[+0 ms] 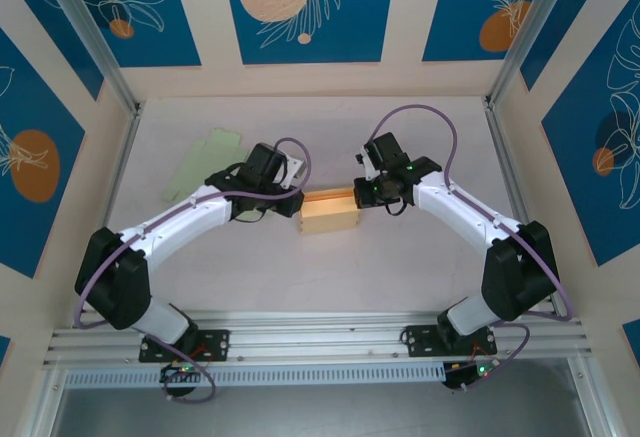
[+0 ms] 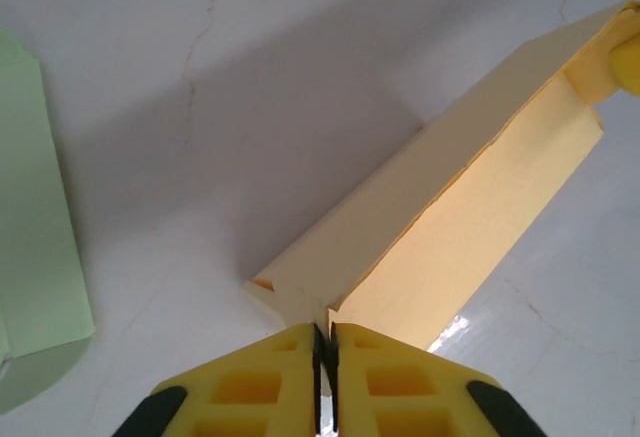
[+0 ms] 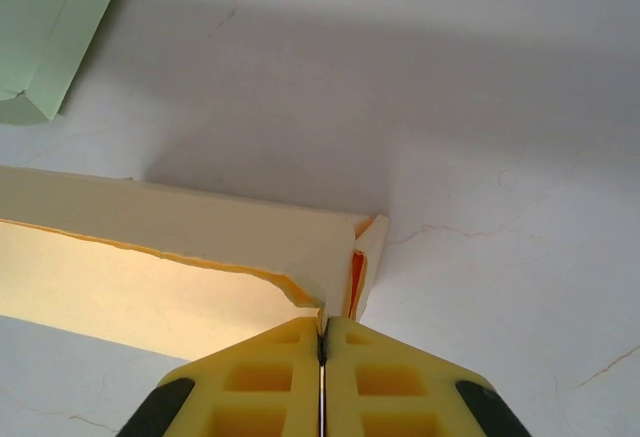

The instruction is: Fold the paper box

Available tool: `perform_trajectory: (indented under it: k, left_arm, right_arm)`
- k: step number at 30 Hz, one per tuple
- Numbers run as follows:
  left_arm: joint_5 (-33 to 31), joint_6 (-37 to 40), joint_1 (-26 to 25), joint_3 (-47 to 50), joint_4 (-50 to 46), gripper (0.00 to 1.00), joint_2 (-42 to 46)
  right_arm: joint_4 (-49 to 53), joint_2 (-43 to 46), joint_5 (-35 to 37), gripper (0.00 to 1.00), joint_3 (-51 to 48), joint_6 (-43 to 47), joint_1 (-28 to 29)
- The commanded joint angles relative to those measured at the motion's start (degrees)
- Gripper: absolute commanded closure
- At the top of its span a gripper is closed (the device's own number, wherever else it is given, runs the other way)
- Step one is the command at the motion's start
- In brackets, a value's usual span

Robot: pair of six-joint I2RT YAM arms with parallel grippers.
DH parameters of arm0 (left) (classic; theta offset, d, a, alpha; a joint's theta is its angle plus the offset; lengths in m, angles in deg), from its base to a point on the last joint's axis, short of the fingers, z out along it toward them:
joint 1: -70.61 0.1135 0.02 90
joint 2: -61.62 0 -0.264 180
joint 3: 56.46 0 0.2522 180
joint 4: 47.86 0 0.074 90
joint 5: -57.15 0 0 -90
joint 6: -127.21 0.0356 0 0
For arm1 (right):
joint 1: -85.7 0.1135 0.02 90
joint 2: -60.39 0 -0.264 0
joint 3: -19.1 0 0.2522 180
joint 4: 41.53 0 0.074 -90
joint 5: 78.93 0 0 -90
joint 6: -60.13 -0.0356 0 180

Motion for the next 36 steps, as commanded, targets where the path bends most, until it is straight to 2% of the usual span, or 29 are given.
perform_trajectory:
  k: [1,12,19,29,31,33,36]
  left_arm:
    - [4.71,-3.33,-0.56,1.05,3.95,0.85,-0.41]
    - [8.10,-6.87,-0.44,4.66,5.99,0.87,0.87]
    - [10.83,-9.75,0.27,7.07,11.34,0.83,2.06]
    - [9.01,-9.07,0.93,6.07,10.56,0.88,3.29]
    - [9.11,-8.87,1.11,5.90,10.37,0.86,3.62]
    - [8.72,-8.47,1.16,5.63,9.36,0.81,3.95]
    - [7.18,-7.05,1.32,5.04,6.54,0.79,4.09]
  right_arm:
    - [-0.56,-0.40,-2.06,0.91,-0.63,0.59,1.03]
    - [-0.63,-0.99,-1.70,0.91,-0.30,0.69,1.79]
    - [-0.77,-1.08,-1.48,0.91,-0.63,0.56,1.95]
    - [-0.58,-1.03,-1.18,0.91,-0.54,0.64,2.03]
    - [-0.59,-1.13,-1.18,0.91,-0.54,0.65,2.03]
    - [-0.50,-1.16,-1.18,0.91,-0.45,0.70,2.03]
    - [-0.32,-1.04,-1.09,0.91,-0.28,0.62,2.01]
